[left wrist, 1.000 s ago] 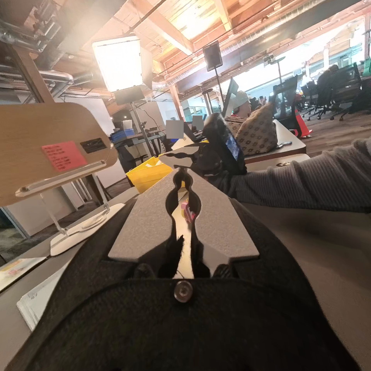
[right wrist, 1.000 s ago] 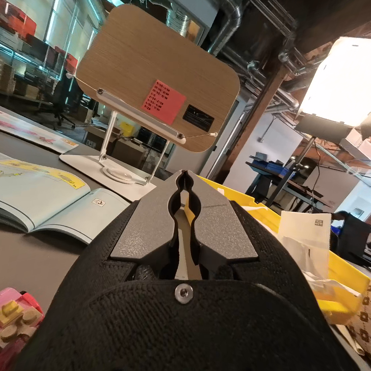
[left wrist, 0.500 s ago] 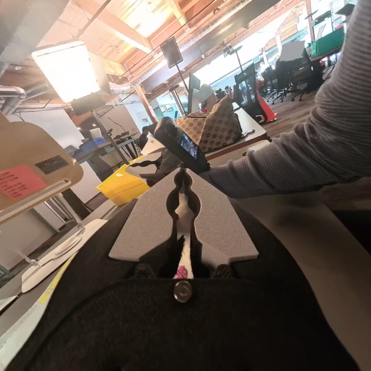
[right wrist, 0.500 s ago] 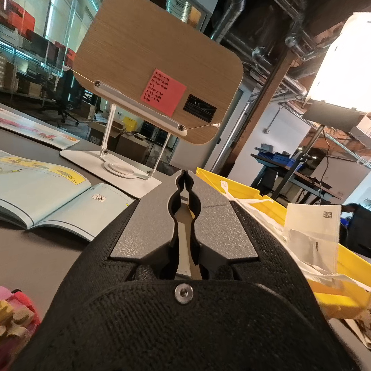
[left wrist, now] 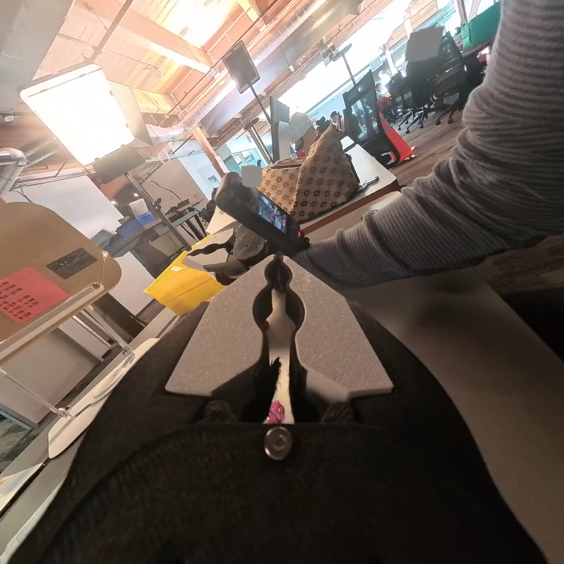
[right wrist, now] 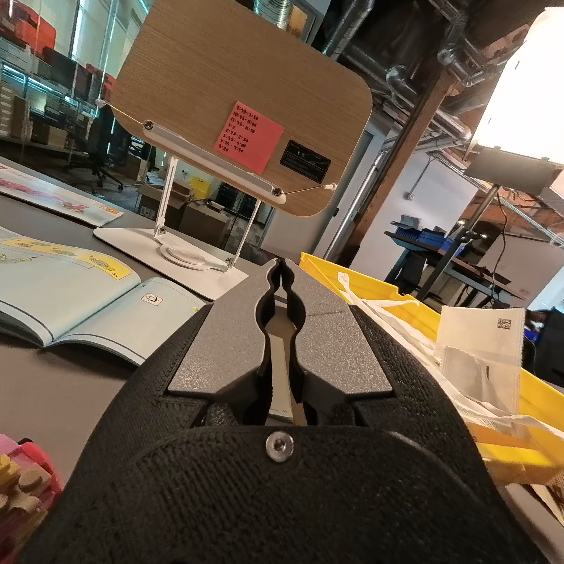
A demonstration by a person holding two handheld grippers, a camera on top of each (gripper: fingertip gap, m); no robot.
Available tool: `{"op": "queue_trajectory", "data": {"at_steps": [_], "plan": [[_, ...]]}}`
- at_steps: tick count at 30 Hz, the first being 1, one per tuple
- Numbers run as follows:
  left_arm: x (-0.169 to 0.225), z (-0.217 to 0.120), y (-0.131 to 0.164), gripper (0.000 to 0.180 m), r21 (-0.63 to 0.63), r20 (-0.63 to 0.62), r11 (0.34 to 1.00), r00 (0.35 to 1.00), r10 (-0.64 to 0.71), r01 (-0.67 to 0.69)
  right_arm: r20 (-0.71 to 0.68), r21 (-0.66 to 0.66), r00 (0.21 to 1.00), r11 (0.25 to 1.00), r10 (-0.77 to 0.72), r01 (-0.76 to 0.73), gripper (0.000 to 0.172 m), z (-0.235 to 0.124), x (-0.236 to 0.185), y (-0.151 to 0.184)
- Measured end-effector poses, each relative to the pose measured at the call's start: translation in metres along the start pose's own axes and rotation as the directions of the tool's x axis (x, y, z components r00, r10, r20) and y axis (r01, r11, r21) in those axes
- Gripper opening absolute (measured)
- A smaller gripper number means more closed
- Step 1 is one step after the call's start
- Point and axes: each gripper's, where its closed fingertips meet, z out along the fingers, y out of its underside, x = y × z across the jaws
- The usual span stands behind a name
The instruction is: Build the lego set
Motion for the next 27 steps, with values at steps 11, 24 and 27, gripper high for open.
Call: {"op": "queue_trajectory", "data": {"at_steps": [11,24,27], "plan": [[0.0,0.0,0.001,0.0,-0.006,-0.002,1.0,1.0,0.002,-0.002,0.024,0.003,1.0,1.0,-0.005,0.004,0.0,0.001,-0.005,0.0],[-0.003,-0.001,0.0,0.0,-0.001,0.028,1.0,0.999,0.027,-0.027,0.037,0.005,0.999,1.0,-0.006,0.006,0.0,0.001,-0.007,-0.001],[-0.017,-0.003,0.002,0.0,-0.017,0.118,0.997,0.99,0.072,-0.071,0.041,0.008,0.999,1.0,-0.008,0.008,0.0,0.001,-0.008,-0.001]]}}
